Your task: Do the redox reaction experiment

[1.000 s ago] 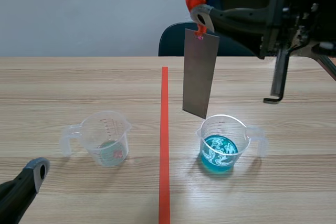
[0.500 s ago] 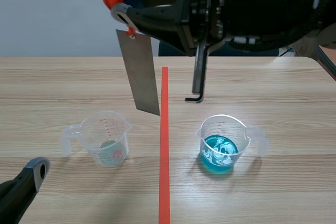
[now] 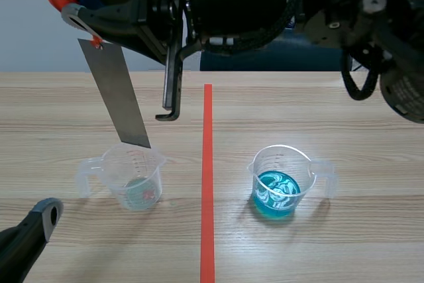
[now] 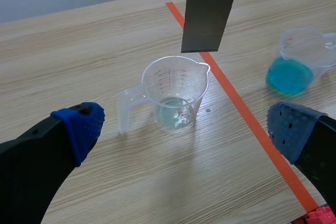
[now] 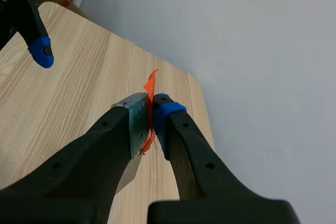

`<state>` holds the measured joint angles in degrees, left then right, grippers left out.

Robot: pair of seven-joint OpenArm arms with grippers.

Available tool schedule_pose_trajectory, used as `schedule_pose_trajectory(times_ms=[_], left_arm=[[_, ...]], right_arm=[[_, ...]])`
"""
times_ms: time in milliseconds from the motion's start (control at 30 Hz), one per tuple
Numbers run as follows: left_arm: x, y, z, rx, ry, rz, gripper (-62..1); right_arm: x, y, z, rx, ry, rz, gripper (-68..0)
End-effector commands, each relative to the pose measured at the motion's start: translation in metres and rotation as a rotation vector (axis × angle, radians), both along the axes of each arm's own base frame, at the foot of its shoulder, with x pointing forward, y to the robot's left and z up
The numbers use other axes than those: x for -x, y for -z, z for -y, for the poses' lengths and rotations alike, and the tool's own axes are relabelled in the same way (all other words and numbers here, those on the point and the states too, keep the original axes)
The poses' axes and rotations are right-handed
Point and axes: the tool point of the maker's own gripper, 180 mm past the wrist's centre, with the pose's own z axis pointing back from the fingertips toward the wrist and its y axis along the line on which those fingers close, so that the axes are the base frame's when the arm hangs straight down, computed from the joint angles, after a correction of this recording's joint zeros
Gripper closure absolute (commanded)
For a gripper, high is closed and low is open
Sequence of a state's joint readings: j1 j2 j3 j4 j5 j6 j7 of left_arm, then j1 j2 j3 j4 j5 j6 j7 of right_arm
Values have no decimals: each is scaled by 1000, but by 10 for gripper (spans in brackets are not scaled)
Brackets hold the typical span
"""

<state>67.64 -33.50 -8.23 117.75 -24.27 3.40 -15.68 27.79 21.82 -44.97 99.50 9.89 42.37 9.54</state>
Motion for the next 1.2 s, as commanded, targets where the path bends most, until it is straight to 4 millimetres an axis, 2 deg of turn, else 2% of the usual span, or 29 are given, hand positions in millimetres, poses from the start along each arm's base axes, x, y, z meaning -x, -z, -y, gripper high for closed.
schedule_pose_trajectory(times_ms=[0, 200, 467, 1167], left_arm=[[-2, -9, 4, 22, 2, 32, -623], [-3, -9, 4, 22, 1, 34, -623], [-3, -9, 5, 22, 1, 33, -623], [-2, -9, 4, 21, 1, 30, -623]], right_arm=[[-2, -12, -2, -25, -16, 17, -8], [-14, -5, -17, -18, -22, -20, -8], [-23, -6, -29, -30, -23, -42, -8], [-23, -5, -29, -29, -22, -44, -8]])
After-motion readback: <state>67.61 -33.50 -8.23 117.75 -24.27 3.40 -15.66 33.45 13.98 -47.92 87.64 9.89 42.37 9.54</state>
